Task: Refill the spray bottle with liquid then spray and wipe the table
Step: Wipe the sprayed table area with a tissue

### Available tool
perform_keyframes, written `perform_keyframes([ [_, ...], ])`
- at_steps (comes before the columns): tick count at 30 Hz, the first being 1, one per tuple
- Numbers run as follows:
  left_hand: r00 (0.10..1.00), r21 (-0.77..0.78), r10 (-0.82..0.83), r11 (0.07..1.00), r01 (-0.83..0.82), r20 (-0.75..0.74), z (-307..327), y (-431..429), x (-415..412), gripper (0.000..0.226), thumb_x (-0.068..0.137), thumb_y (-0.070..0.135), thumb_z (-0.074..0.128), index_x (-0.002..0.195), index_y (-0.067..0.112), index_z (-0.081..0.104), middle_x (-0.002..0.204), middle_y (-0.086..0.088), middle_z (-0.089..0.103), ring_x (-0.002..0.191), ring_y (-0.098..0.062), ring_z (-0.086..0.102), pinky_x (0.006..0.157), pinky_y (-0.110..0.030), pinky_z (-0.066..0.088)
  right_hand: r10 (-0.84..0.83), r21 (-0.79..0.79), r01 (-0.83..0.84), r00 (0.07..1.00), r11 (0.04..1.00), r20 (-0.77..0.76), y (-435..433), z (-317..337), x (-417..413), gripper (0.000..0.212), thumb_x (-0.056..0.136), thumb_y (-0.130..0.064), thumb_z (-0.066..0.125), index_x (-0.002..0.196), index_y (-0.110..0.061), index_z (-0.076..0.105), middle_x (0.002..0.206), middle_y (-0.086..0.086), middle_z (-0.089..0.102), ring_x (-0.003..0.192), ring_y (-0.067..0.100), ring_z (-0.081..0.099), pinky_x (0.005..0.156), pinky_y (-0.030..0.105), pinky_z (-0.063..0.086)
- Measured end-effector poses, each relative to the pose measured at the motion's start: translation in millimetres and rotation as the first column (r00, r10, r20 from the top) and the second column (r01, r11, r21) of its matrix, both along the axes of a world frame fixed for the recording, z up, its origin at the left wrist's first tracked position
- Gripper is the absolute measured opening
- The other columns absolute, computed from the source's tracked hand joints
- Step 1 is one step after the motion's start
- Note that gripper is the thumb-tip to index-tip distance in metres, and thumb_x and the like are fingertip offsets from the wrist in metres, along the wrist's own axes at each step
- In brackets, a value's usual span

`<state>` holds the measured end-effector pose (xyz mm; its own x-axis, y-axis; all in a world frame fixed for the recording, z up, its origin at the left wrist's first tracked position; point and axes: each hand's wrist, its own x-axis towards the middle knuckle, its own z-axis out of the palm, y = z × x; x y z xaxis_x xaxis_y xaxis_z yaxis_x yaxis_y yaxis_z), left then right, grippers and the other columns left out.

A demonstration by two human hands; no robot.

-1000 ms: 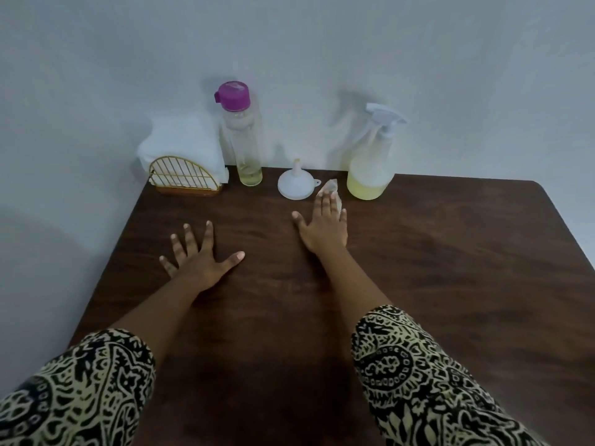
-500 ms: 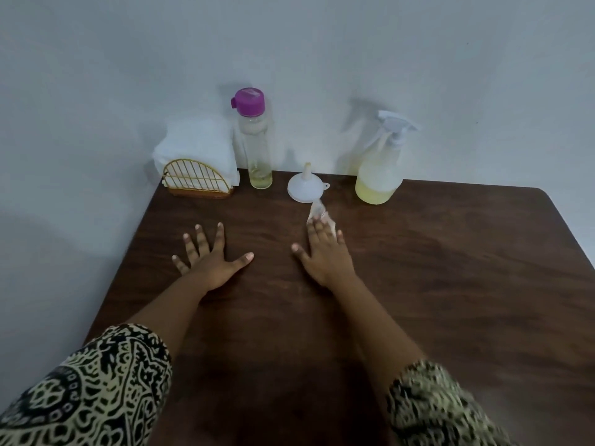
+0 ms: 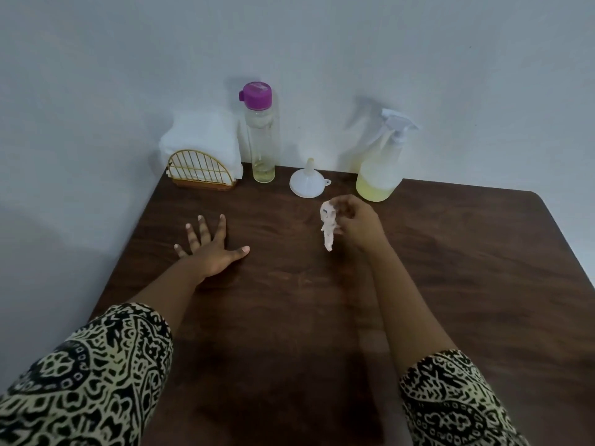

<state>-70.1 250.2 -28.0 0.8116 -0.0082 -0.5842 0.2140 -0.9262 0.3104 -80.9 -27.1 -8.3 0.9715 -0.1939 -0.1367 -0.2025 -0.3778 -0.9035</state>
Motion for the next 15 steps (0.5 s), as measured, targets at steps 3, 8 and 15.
perform_keyframes([
  [3,1.000,-0.003,-0.001,1.000,0.001,-0.007,0.3,0.3,0.3,0.096,0.083,0.069,0.048,0.148,0.039,-0.018,0.152,-0.002,-0.038,0.139,-0.029,-0.034,0.111,-0.059,-0.013,-0.025,0.026,0.028,0.993,0.999,-0.112,-11.9,-15.0,-13.8,0.042,0.085,0.010,0.046,0.112,-0.017,0.063,0.112,0.004,0.066,0.095,0.016,0.062,0.077,0.023,0.050],
  [8,1.000,0.000,-0.008,1.000,0.008,-0.011,0.5,0.5,-0.1,0.096,0.084,0.070,0.046,0.147,0.039,-0.019,0.152,-0.003,-0.038,0.139,-0.029,-0.034,0.111,-0.060,-0.013,0.099,-0.541,-0.048,0.993,0.839,0.064,-16.2,-37.3,-55.8,0.025,0.084,-0.015,0.066,0.109,-0.020,0.070,0.103,0.001,0.069,0.095,0.019,0.063,0.071,0.026,0.043],
  [15,1.000,0.005,-0.008,1.000,0.008,-0.007,0.8,0.6,0.1,0.096,0.083,0.071,0.046,0.147,0.039,-0.020,0.151,-0.003,-0.039,0.139,-0.030,-0.035,0.111,-0.061,-0.012,-0.073,-0.567,0.180,0.976,0.804,0.207,4.7,-38.7,-56.1,0.014,0.085,-0.005,0.060,0.098,-0.009,0.055,0.104,0.006,0.056,0.095,0.027,0.055,0.062,0.030,0.037],
])
